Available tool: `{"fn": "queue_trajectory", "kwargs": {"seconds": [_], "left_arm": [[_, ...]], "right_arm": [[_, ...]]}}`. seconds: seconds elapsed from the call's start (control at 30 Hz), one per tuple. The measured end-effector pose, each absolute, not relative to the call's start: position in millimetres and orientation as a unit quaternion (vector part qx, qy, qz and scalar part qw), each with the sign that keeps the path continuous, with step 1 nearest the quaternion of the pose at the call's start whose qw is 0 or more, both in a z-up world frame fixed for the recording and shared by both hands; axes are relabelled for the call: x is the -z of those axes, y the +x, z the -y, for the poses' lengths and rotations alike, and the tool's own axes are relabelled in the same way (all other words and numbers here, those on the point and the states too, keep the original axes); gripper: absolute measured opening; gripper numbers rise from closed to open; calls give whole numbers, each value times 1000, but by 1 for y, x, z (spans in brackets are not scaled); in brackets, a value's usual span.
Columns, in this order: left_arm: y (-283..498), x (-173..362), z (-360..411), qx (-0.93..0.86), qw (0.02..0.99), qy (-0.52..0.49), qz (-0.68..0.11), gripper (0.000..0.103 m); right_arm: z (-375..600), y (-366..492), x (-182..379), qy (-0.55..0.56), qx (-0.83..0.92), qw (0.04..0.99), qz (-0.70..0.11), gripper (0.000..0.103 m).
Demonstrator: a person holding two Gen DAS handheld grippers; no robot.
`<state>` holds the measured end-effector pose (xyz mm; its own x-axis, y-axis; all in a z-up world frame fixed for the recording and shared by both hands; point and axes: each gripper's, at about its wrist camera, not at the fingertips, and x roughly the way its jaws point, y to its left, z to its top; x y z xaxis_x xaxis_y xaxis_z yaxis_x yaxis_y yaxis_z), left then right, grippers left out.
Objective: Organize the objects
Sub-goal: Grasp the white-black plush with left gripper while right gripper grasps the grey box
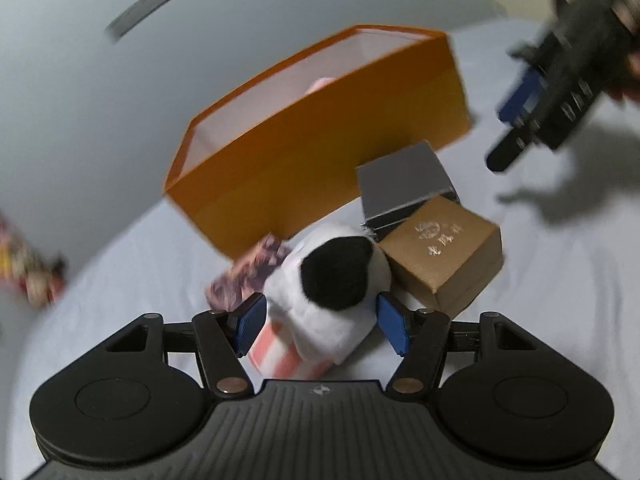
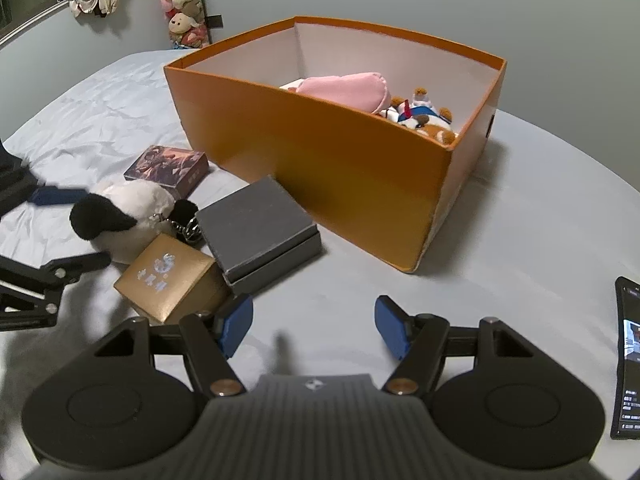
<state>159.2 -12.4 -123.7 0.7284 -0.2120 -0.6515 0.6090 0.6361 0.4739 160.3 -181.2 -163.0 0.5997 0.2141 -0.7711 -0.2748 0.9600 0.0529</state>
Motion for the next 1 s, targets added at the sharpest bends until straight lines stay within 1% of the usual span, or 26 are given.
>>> {"fn": "queue_trajectory", "kwargs": {"seconds": [0.1, 0.13, 0.23, 0.5, 0.67, 0.73, 0.9, 1.0], "left_arm": [[164, 133, 20, 249, 836, 405, -272, 84], [167, 134, 21, 251, 832, 414, -272, 85], [179, 136, 19, 258, 827, 412, -283, 89], [206, 143, 20, 273, 814, 402, -317, 90], [207, 142, 27, 273, 818, 386, -328, 86], [207, 139, 25, 269, 825, 369, -334, 84], [202, 124, 7, 266, 847, 286, -362, 83], [190, 118, -1, 247, 855, 278, -362, 83]], "right_arm": [[180, 161, 164, -37, -138, 893, -428, 69], [179, 161, 165, -38, -138, 892, -428, 69], [179, 163, 166, -40, -139, 891, -430, 69], [179, 170, 172, -38, -138, 890, -433, 69], [178, 175, 175, -33, -136, 890, -434, 69], [178, 176, 176, -30, -137, 890, -433, 69], [178, 177, 178, -26, -145, 890, -431, 69], [178, 178, 180, -23, -152, 890, -430, 70]]}}
